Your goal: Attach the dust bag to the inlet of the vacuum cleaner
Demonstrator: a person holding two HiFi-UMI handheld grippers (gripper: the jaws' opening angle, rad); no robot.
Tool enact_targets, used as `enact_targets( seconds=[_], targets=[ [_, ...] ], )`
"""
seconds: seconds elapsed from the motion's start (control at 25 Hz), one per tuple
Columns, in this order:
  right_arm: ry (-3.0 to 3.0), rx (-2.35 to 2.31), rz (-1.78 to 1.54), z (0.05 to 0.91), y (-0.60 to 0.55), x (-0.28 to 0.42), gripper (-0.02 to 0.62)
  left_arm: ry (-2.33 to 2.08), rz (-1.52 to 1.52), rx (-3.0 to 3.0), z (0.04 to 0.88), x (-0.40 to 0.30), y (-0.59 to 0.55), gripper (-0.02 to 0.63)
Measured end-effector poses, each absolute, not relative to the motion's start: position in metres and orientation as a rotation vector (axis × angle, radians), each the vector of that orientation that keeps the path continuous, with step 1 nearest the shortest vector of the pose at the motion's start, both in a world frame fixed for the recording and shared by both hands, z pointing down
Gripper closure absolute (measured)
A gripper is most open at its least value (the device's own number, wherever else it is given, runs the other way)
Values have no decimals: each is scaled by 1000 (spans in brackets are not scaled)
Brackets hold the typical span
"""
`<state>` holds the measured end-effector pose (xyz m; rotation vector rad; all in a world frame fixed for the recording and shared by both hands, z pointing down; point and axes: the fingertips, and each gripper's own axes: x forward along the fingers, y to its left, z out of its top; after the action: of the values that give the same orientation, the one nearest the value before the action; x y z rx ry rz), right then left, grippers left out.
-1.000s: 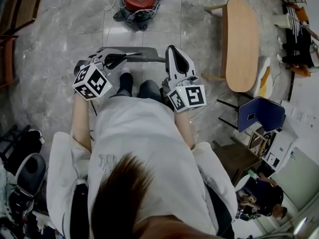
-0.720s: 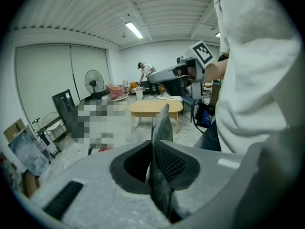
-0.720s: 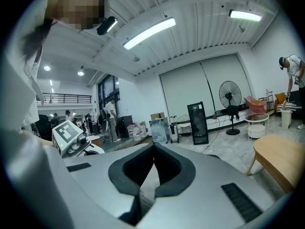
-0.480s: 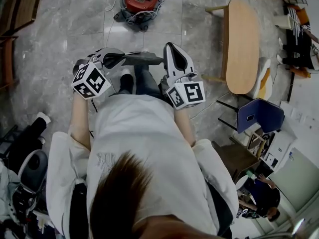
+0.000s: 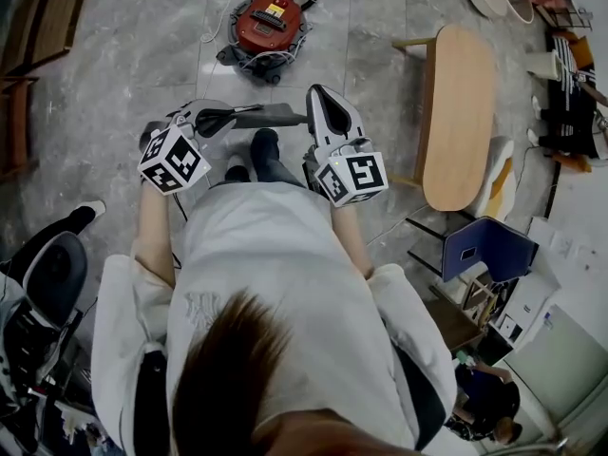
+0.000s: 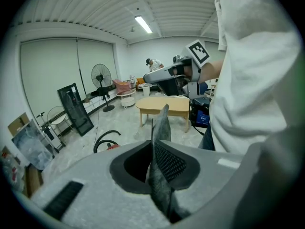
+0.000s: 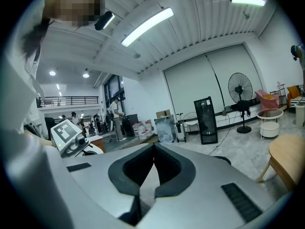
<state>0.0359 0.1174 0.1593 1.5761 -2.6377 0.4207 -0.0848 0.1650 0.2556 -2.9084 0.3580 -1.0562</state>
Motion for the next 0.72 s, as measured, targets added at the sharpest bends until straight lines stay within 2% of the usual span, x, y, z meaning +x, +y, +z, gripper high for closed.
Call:
enact_targets(
  seconds=[0.32,0.72],
  targets=[
    [-2649,1482,410,170,53,70,595,405,-1061,-2914,261,-46,107,568],
    [-2656,1431,428,177,35,88,594,398,-1095,-2908,264,-27,82,568]
  ],
)
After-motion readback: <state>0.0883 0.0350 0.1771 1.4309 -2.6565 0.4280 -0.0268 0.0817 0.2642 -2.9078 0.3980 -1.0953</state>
